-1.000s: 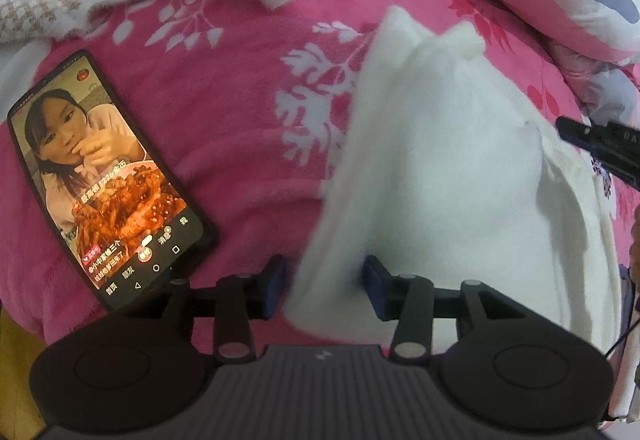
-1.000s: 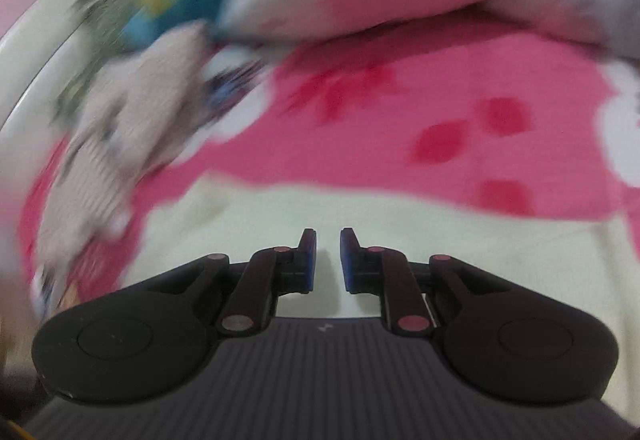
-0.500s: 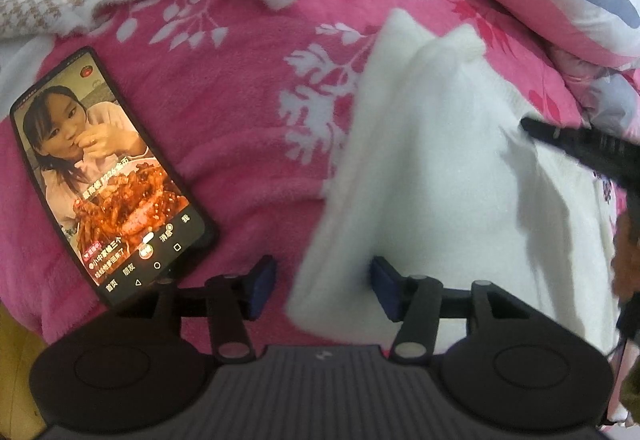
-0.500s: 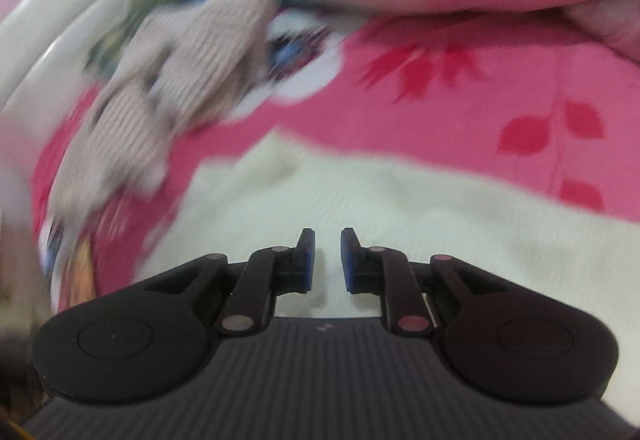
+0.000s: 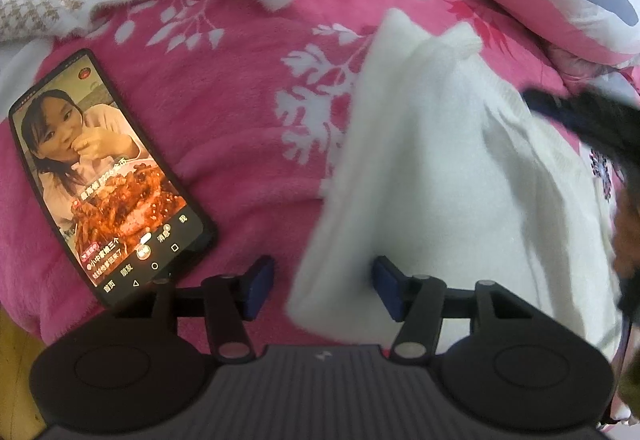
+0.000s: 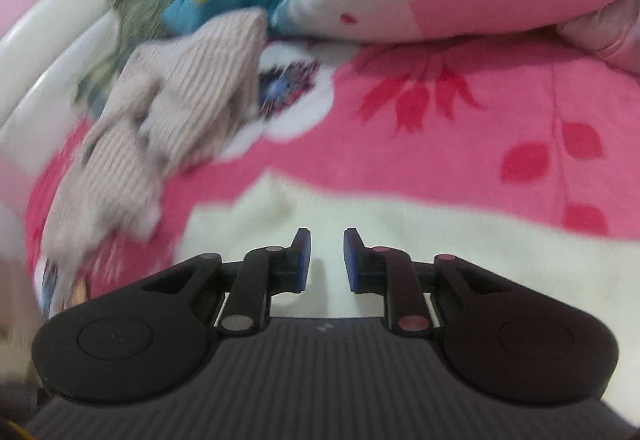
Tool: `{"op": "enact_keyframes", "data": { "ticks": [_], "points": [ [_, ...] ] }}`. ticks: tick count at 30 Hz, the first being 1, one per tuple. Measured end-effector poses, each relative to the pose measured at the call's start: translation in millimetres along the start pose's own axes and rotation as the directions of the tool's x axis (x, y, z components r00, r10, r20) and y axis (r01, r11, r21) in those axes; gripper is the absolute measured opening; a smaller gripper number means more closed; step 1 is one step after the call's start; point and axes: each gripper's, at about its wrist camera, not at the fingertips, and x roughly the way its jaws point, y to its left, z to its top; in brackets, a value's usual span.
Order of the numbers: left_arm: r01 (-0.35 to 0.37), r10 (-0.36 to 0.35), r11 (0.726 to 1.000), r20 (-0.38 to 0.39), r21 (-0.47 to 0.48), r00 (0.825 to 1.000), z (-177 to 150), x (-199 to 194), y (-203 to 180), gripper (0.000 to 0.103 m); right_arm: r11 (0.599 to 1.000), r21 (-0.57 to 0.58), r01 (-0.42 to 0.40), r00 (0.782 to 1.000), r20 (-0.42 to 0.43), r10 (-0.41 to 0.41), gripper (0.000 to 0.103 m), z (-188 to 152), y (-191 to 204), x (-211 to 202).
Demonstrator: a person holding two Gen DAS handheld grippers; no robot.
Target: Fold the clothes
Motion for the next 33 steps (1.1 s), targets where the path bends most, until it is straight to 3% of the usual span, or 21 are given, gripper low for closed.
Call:
{"op": "enact_keyframes", "data": {
  "ticks": [4, 8, 11, 16, 17, 19, 22, 24, 27, 30, 33],
  "points": [
    [0.002, -0.002, 1.0, 0.001, 0.012, 1.0, -1, 1, 0, 0.059, 0.988, -0.15, 0.02, 0.999, -0.035, -0.026, 0.028, -4, -6, -6],
    [0.004, -0.004, 1.0, 0.001, 0.026, 1.0, -1, 1, -1, 0.059, 0.922, -0.385, -0.038, 0.996, -0.094, 0.002, 0.034, 13, -8, 24],
    [0.003, -0.004, 1.0, 0.002, 0.026, 1.0, -1, 1, -1, 0.059, 0.88, -0.452, -0.146, 0.977, -0.208, 0.055, 0.034, 23, -14, 46],
    [0.001, -0.001, 1.0, 0.011, 0.031, 1.0, -2, 2, -2, 0.06, 0.832, -0.508, -0.225, 0.956, -0.281, 0.088, 0.032, 33, -14, 55],
    [0.0, 0.0, 0.999, 0.013, 0.033, 1.0, -2, 2, -3, 0.06, 0.826, -0.511, -0.24, 0.951, -0.296, 0.094, 0.031, 35, -14, 57],
    [-0.002, 0.001, 0.999, 0.014, 0.034, 1.0, -2, 1, -3, 0.06, 0.813, -0.518, -0.266, 0.94, -0.326, 0.1, 0.011, 37, -12, 59],
    [-0.003, 0.003, 0.999, 0.018, 0.032, 1.0, -3, 1, -3, 0.06, 0.77, -0.573, -0.283, 0.938, -0.333, 0.096, 0.003, 36, -3, 54],
    [-0.005, 0.005, 1.0, 0.021, 0.03, 1.0, -4, 1, -4, 0.06, 0.753, -0.605, -0.258, 0.954, -0.283, 0.1, 0.003, 36, 2, 47],
    [-0.009, 0.008, 1.0, 0.026, 0.029, 1.0, -5, 0, -4, 0.061, 0.772, -0.59, -0.235, 0.969, -0.206, 0.137, 0.002, 40, 5, 41],
    [-0.015, 0.014, 0.999, 0.024, 0.033, 1.0, -5, 0, -5, 0.061, 0.78, -0.607, -0.157, 0.985, -0.149, 0.082, 0.003, 32, 4, 53],
    [-0.015, 0.014, 0.999, 0.02, 0.036, 1.0, -4, 0, -5, 0.061, 0.883, -0.46, -0.091, 0.995, -0.067, 0.067, 0.007, 46, -19, 47]
  ]
}}
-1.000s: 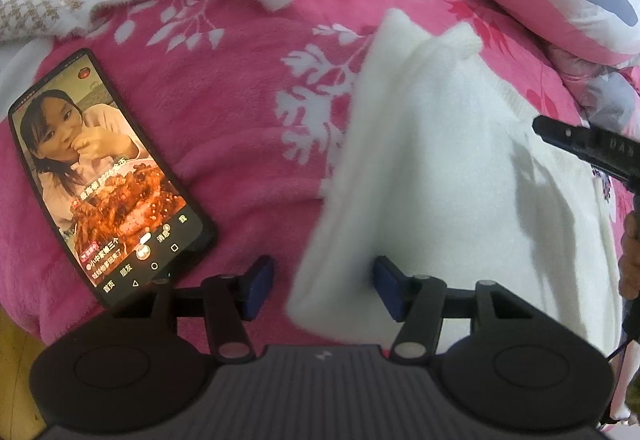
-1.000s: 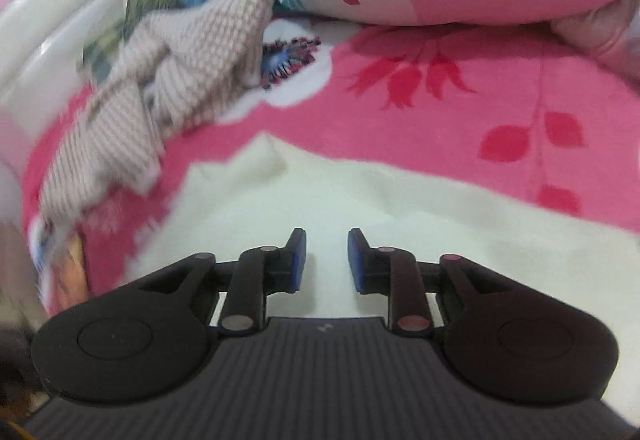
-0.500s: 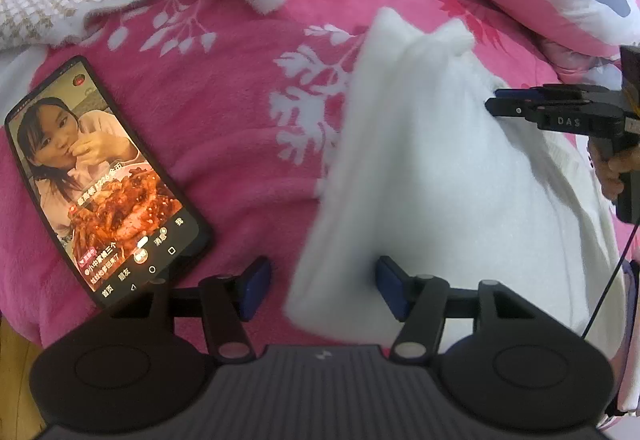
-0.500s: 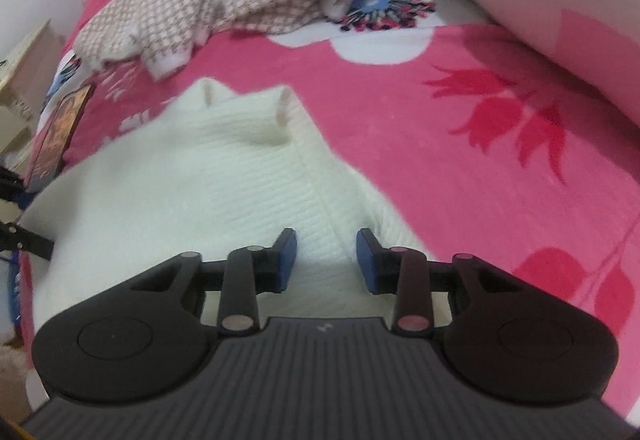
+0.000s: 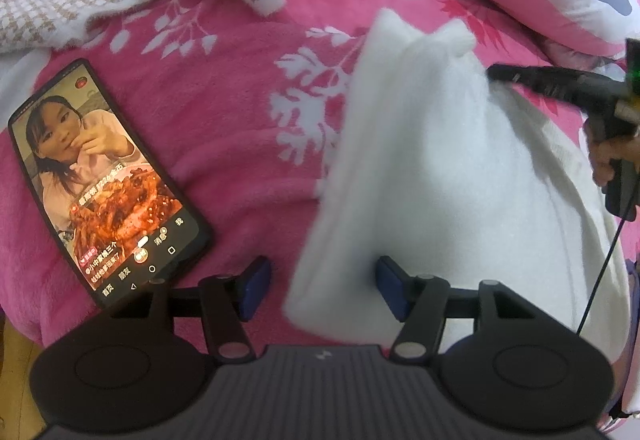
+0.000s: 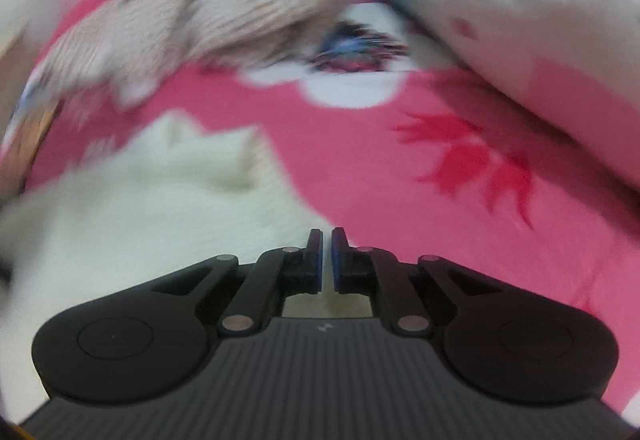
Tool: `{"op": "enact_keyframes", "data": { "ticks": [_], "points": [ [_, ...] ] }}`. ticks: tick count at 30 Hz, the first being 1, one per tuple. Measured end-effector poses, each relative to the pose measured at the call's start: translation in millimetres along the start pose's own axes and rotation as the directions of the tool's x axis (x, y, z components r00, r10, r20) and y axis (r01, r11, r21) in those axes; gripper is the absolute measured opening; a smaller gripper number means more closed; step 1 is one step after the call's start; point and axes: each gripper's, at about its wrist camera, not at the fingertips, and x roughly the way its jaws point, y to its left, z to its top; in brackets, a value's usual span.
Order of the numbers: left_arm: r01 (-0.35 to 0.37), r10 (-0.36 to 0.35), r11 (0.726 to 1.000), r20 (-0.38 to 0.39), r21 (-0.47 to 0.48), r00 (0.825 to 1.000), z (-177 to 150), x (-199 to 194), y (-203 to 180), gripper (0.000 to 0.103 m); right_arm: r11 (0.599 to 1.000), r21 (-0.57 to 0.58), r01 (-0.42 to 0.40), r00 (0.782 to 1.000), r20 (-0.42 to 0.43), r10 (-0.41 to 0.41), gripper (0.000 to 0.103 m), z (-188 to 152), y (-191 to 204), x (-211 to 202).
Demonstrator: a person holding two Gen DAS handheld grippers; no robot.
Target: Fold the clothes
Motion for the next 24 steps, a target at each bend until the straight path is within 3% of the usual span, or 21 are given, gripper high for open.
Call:
{"op": "enact_keyframes", "data": {
  "ticks": [3, 5, 8, 11, 15, 18, 19, 21, 24],
  "points": [
    [0.001, -0.001, 1.0, -0.002, 0.003, 1.0, 0, 0, 0, 0.061, 0.973, 0.221, 0.069, 0.991, 0.099, -0.093, 0.008, -2, -37, -38],
    [0.003, -0.003, 1.0, -0.003, 0.004, 1.0, 0, 0, 0, 0.061, 0.94, 0.317, 0.124, 0.983, 0.091, -0.161, 0.009, -13, -57, -69],
    [0.005, -0.005, 1.0, -0.002, 0.004, 1.0, 0, -1, 1, 0.061, 0.917, 0.379, 0.125, 0.988, 0.036, -0.15, 0.01, -39, -69, -108],
    [0.002, -0.002, 1.0, -0.003, 0.011, 1.0, -1, -1, 1, 0.061, 0.953, 0.292, 0.086, 0.995, -0.065, -0.07, 0.01, -63, -48, -121],
    [0.0, 0.0, 1.0, -0.009, 0.02, 1.0, 1, 0, 0, 0.061, 0.982, 0.187, -0.013, 0.984, -0.171, 0.045, 0.008, -90, -22, -105],
    [0.0, 0.001, 1.0, -0.012, 0.022, 1.0, 2, 0, 0, 0.061, 0.982, 0.143, 0.123, 0.969, -0.23, -0.088, 0.008, -111, -33, -93],
    [0.0, 0.0, 1.0, -0.012, 0.022, 1.0, 2, 0, 0, 0.061, 0.959, 0.22, 0.178, 0.967, -0.221, -0.129, 0.008, -121, -51, -96],
    [0.002, -0.002, 1.0, -0.013, 0.025, 1.0, 3, 0, 1, 0.061, 0.868, 0.42, 0.263, 0.96, -0.199, -0.195, 0.005, -140, -89, -111],
    [0.007, -0.007, 1.0, -0.012, 0.02, 1.0, 3, 0, 2, 0.061, 0.763, 0.56, 0.322, 0.947, -0.178, -0.268, 0.004, -153, -111, -134]
  ]
}}
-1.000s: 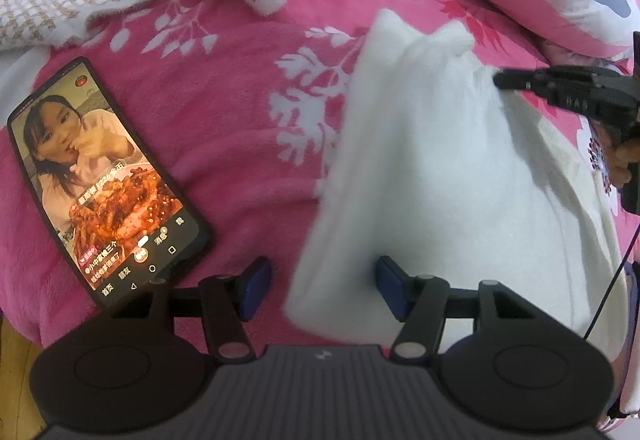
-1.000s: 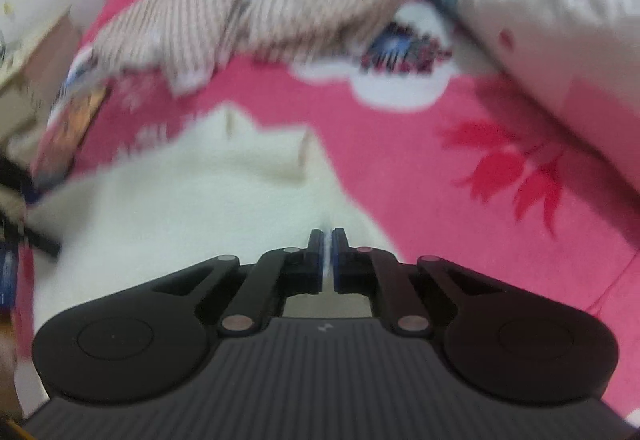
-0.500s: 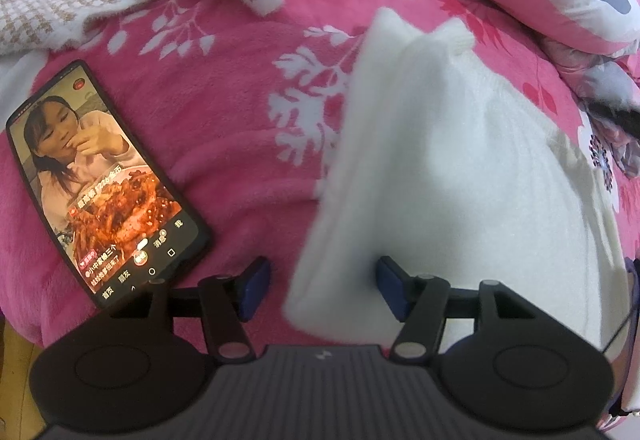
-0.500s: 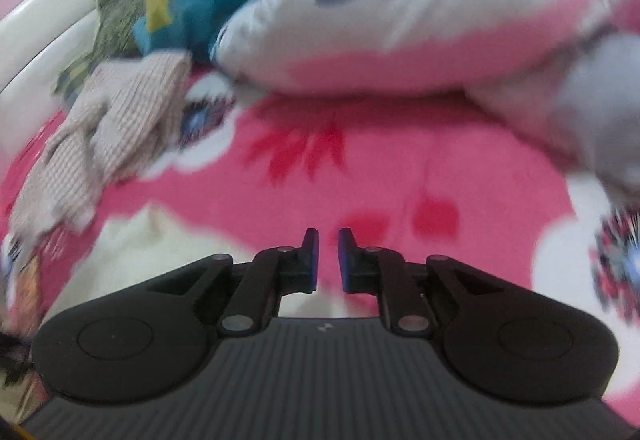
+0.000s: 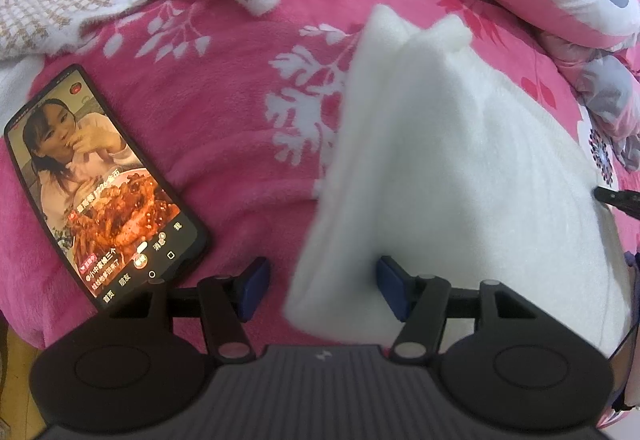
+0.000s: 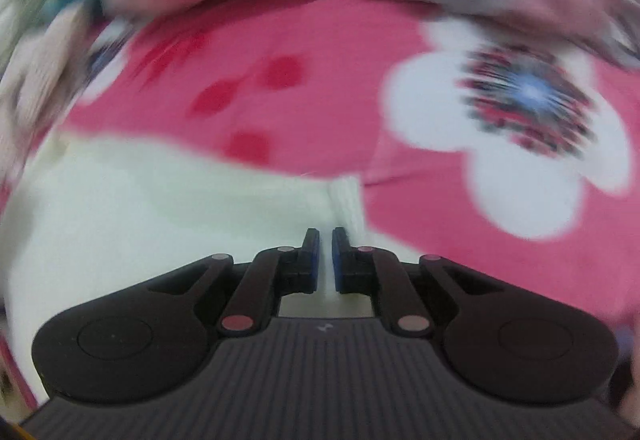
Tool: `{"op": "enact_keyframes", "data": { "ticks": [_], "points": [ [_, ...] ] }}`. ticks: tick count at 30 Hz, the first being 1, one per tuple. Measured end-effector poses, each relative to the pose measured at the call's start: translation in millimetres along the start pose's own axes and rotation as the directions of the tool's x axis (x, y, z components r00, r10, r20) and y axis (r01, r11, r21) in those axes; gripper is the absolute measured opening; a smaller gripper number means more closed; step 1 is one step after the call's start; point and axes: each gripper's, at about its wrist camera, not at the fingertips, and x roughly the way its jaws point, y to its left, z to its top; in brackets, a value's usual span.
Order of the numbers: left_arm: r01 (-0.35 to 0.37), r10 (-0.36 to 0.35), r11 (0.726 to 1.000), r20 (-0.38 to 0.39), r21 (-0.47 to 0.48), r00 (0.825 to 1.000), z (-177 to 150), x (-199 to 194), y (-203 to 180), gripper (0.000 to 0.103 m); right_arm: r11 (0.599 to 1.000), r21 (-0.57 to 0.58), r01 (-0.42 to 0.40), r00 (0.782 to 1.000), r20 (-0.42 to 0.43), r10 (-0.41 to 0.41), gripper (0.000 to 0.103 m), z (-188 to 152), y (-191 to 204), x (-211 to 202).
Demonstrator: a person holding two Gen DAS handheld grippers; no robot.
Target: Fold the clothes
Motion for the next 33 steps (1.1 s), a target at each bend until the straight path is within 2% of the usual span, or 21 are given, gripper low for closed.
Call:
{"op": "enact_keyframes", "data": {
  "ticks": [1, 2, 3, 6, 10, 12, 14, 17, 19, 22, 24, 26, 28, 31, 32, 33],
  "points": [
    [0.003, -0.003, 1.0, 0.001, -0.003, 1.0, 0, 0, 1, 0.061, 0.999, 0.004, 0.044, 0.999, 0.018, -0.044, 0.01, 1, 3, -4],
    [0.005, -0.005, 1.0, 0.001, -0.006, 1.0, 0, -1, 1, 0.061, 0.996, 0.002, 0.093, 0.995, 0.037, -0.093, 0.012, 2, 6, -9],
    [0.009, -0.009, 1.0, 0.001, -0.011, 1.0, -1, -2, 2, 0.061, 0.994, 0.025, 0.107, 0.993, 0.056, -0.108, 0.012, 3, 8, -16],
    [0.019, -0.02, 0.999, -0.004, -0.04, 1.0, -1, -5, 5, 0.062, 0.988, 0.152, 0.014, 0.996, 0.085, -0.027, 0.017, 6, 18, -34],
    [0.058, -0.059, 0.991, -0.006, -0.119, 0.998, -2, -11, 14, 0.066, 0.975, 0.154, -0.157, 0.987, 0.062, 0.15, 0.032, 8, 71, -43],
    [0.09, -0.093, 0.982, -0.008, -0.167, 0.996, -5, -11, 22, 0.067, 0.959, 0.145, -0.243, 0.97, 0.015, 0.243, 0.037, 10, 101, -40],
    [0.114, -0.118, 0.971, -0.004, -0.21, 0.993, -7, -9, 28, 0.067, 0.936, 0.145, -0.321, 0.943, -0.045, 0.331, 0.042, 11, 134, -32],
    [0.155, -0.159, 0.955, 0.004, -0.254, 0.987, -7, -5, 34, 0.068, 0.902, 0.14, -0.408, 0.898, -0.117, 0.424, 0.049, 16, 179, -17],
    [0.175, -0.181, 0.948, 0.002, -0.264, 0.984, -6, -3, 35, 0.069, 0.889, 0.126, -0.44, 0.876, -0.157, 0.456, 0.052, 20, 208, -7],
    [0.216, -0.225, 0.941, -0.005, -0.261, 0.974, -5, 0, 35, 0.068, 0.884, 0.115, -0.453, 0.856, -0.223, 0.467, 0.057, 32, 245, 17],
    [0.247, -0.259, 0.932, -0.01, -0.265, 0.966, -7, 2, 37, 0.064, 0.892, 0.113, -0.438, 0.856, -0.252, 0.452, 0.059, 39, 267, 32],
    [0.269, -0.285, 0.925, -0.021, -0.269, 0.958, -8, 5, 36, 0.064, 0.915, 0.116, -0.386, 0.867, -0.294, 0.403, 0.061, 43, 285, 51],
    [0.273, -0.29, 0.923, -0.022, -0.271, 0.957, -10, 8, 36, 0.064, 0.942, 0.117, -0.313, 0.868, -0.368, 0.334, 0.061, 47, 300, 68],
    [0.286, -0.304, 0.906, -0.01, -0.313, 0.953, -10, 11, 39, 0.063, 0.964, 0.106, -0.244, 0.864, -0.428, 0.266, 0.072, 49, 315, 79],
    [0.289, -0.307, 0.898, 0.0, -0.331, 0.952, -10, 12, 40, 0.059, 0.969, 0.104, -0.223, 0.861, -0.445, 0.246, 0.075, 50, 319, 81],
    [0.279, -0.295, 0.897, 0.006, -0.342, 0.956, -9, 12, 40, 0.044, 0.973, 0.099, -0.208, 0.856, -0.462, 0.23, 0.082, 51, 324, 84]
  ]
}}
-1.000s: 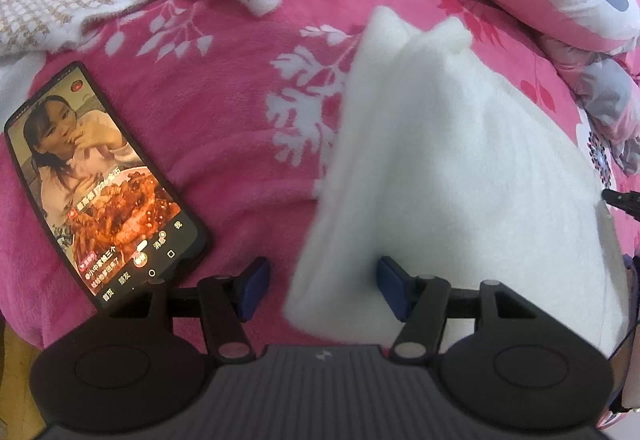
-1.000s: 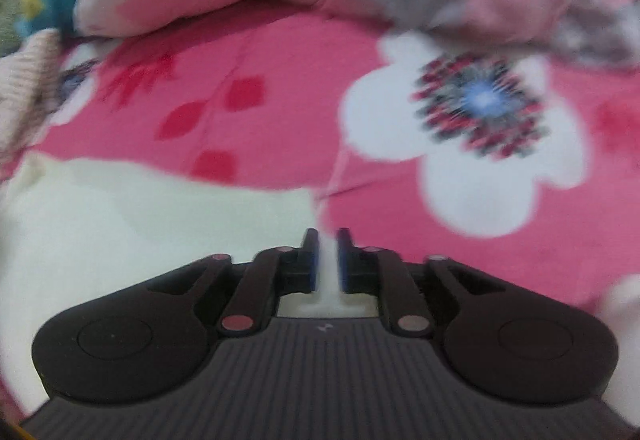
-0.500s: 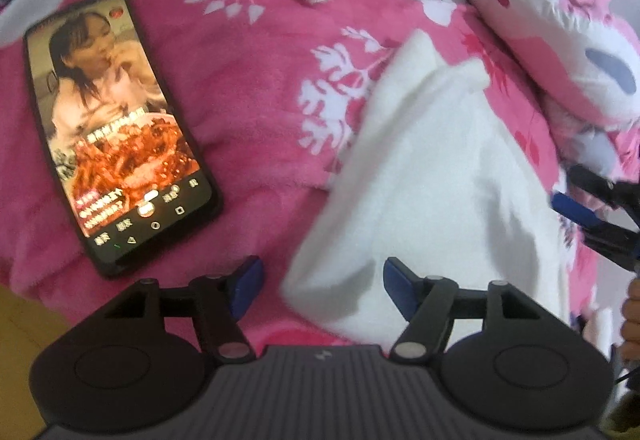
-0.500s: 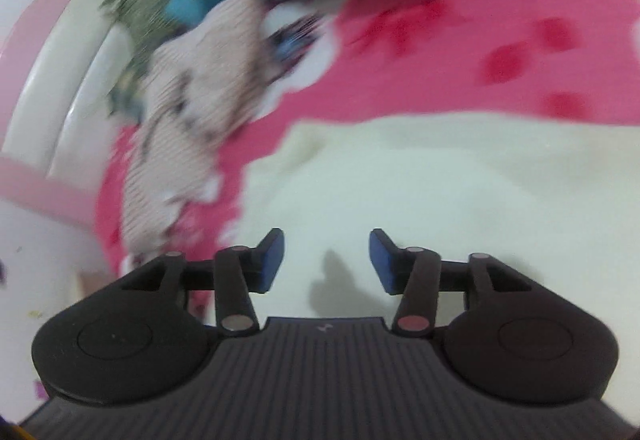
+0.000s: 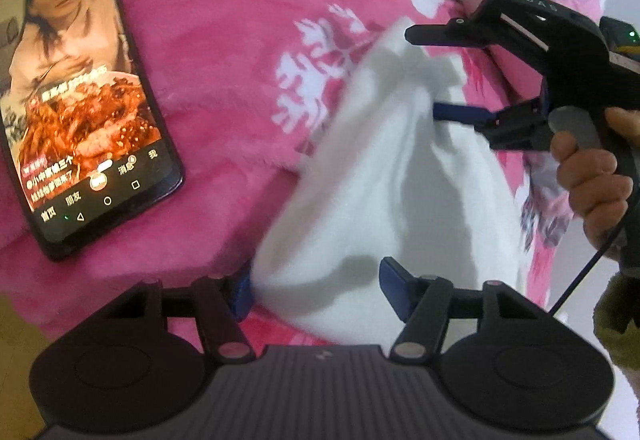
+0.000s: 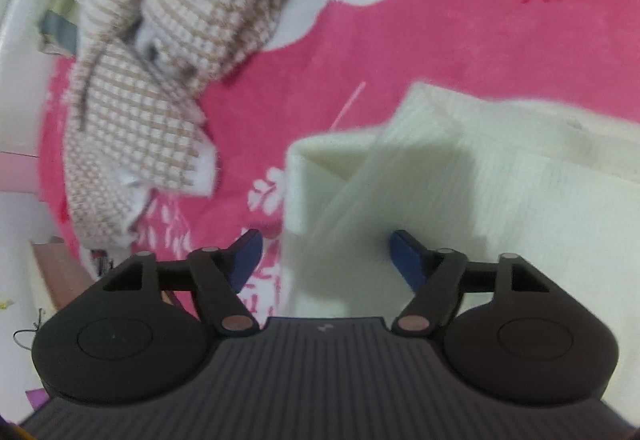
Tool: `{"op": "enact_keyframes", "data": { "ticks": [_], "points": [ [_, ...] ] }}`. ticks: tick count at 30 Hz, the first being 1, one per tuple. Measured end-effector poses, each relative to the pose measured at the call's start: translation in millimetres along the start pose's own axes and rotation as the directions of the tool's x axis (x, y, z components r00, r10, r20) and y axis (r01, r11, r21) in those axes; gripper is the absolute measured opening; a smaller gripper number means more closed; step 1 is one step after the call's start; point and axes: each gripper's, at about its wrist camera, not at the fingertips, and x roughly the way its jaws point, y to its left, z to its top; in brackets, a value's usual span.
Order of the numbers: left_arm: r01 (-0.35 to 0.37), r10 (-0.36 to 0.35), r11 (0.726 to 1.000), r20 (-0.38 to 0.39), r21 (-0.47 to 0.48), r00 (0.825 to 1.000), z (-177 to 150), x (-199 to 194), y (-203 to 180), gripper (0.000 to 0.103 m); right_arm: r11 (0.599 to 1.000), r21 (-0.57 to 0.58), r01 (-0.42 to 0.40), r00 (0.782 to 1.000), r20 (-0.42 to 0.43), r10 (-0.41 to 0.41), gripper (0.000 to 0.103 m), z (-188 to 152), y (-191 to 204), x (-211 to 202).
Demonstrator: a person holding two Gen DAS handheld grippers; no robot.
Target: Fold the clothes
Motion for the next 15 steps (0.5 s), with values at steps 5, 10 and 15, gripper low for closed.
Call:
{"op": "enact_keyframes", "data": {
  "ticks": [5, 10, 15],
  "points": [
    [0.02, -0.022, 1.0, 0.073, 0.021, 0.997, -10, -10, -8, 0.021, 0.991, -0.051, 0.127, 0.99, -0.062, -0.13, 0.085, 8, 22, 14],
    [0.083, -0.102, 0.988, 0.14, 0.132, 0.985, -22, -28, -38, 0.019, 0.971, -0.096, 0.218, 0.971, -0.076, -0.225, 0.087, 5, 35, 24],
    [0.119, -0.171, 0.952, 0.167, 0.283, 0.971, -28, -38, -70, 0.018, 0.955, -0.139, 0.262, 0.957, -0.088, -0.275, 0.087, 1, 41, 27]
  ]
}}
